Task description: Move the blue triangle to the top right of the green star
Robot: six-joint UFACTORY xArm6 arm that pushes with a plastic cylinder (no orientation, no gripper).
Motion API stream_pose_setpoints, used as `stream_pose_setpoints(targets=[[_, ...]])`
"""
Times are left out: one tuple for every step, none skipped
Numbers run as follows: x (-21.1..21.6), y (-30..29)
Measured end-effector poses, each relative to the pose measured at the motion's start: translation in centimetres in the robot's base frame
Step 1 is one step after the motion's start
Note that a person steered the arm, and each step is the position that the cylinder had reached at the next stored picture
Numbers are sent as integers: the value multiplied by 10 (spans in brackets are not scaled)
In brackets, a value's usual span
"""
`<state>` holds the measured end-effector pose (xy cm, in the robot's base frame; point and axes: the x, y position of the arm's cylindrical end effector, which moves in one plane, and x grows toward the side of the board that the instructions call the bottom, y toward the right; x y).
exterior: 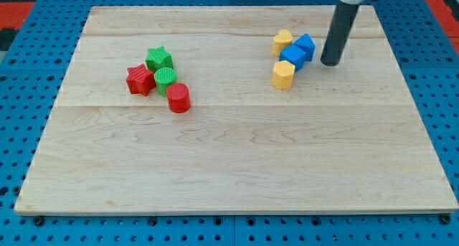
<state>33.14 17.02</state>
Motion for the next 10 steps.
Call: stream_pose_setpoints(targets=[[-19, -6], [-16, -58], [-23, -92], [-38, -61], [-39, -76], [-44, -125], [-47, -160], [-47, -118], [-26, -81], [-10, -109]])
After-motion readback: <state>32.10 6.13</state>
